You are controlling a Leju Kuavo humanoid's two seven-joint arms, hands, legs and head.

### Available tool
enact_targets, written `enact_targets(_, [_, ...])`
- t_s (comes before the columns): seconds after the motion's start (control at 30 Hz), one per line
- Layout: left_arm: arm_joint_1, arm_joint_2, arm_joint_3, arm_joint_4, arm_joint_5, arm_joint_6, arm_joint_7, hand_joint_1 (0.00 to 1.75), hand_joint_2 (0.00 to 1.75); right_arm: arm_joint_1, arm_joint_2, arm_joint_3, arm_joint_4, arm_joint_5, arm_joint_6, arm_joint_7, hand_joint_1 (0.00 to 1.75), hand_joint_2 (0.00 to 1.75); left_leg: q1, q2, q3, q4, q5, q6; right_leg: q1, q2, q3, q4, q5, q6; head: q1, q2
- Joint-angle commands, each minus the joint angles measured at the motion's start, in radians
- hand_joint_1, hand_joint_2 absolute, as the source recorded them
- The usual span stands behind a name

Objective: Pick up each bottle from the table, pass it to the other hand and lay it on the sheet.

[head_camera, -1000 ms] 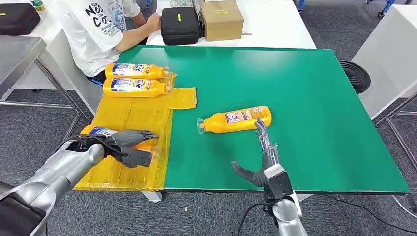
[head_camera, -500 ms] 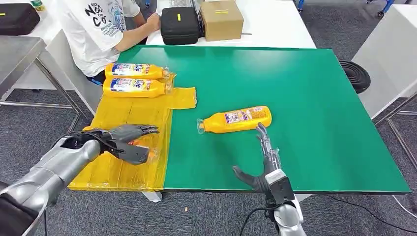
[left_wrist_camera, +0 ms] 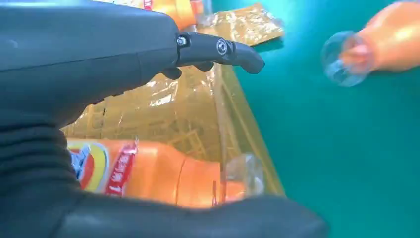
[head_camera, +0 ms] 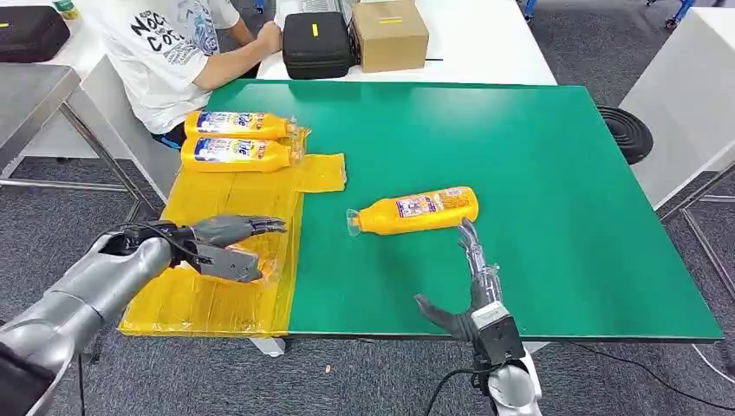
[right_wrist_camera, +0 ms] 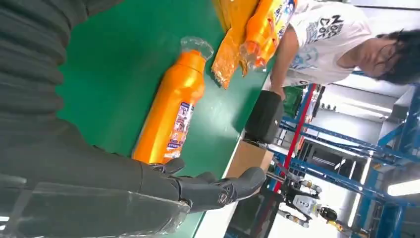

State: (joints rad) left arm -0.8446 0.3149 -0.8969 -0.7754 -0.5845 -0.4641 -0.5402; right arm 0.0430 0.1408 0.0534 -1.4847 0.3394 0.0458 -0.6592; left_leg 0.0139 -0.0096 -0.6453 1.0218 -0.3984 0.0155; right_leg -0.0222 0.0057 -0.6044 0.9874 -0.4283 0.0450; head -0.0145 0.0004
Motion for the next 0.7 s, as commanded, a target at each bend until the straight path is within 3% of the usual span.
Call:
enact_targets(0.03, [-0.003, -0.035, 0.115, -0.059, 0.124, 0.088, 0.062, 0.00, 0.00, -0.107, -0.067, -0.029, 0.050, 0.166, -0.073, 0.095, 0.00, 1.75, 0.001, 0.000, 0.001, 0.001, -0.001, 0.000, 0.001, -0.002, 0.002, 0.000, -0.001, -0.002, 0.000, 0.000])
enact_targets(0.07, [0.032, -0.075, 0.161, -0.043, 0.130, 0.169, 0.079, 0.00, 1.75, -0.162, -0.099, -0.020, 0.107, 0.217, -0.096, 0.129, 0.00, 1.75, 0.000, 0.000, 0.002, 0.000, 0.000, 0.000, 0.000, -0.001, 0.002, -0.001, 0.000, -0.001, 0.000, 0.000])
enact_targets(0.17, [0.149, -0.162, 0.271, -0.056, 0.131, 0.367, 0.089, 0.00, 1.75, -0.311, -0.129, -0.014, 0.246, 0.314, -0.125, 0.179, 0.00, 1.75, -0.002, 0.003, 0.004, -0.002, 0.000, 0.001, -0.001, 0.003, 0.004, -0.003, 0.002, 0.000, 0.000, 0.000])
enact_targets(0.3, [0.195, -0.174, 0.314, -0.109, 0.123, 0.412, 0.094, 0.00, 1.75, -0.333, -0.134, 0.000, 0.266, 0.381, -0.144, 0.217, 0.00, 1.75, -0.002, 0.002, 0.004, -0.001, 0.000, 0.002, -0.002, 0.001, 0.005, -0.003, 0.002, 0.001, 0.000, 0.000])
enact_targets(0.47, [0.379, -0.245, 0.408, -0.258, 0.120, 0.436, 0.064, 0.00, 1.75, -0.645, -0.234, 0.081, 0.683, 0.583, -0.201, 0.330, 0.00, 1.75, -0.004, 0.009, 0.006, -0.001, 0.000, 0.004, -0.004, 0.007, 0.005, -0.003, 0.004, 0.002, -0.001, 0.000])
enact_targets(0.63, [0.430, -0.266, 0.425, -0.283, 0.089, 0.463, 0.077, 0.00, 1.75, -0.847, -0.256, 0.174, 0.980, 0.697, -0.116, 0.371, 0.00, 1.75, -0.004, 0.005, 0.004, 0.001, 0.000, 0.004, -0.003, 0.004, 0.004, -0.002, 0.004, 0.002, 0.000, 0.000])
enact_targets(0.7, [0.423, -0.258, 0.430, -0.278, 0.087, 0.464, 0.075, 0.00, 1.75, -0.868, -0.252, 0.183, 1.014, 0.704, -0.098, 0.373, 0.00, 1.75, -0.004, 0.006, 0.002, 0.001, 0.000, 0.004, -0.003, 0.005, 0.002, -0.001, 0.003, 0.002, 0.000, 0.000])
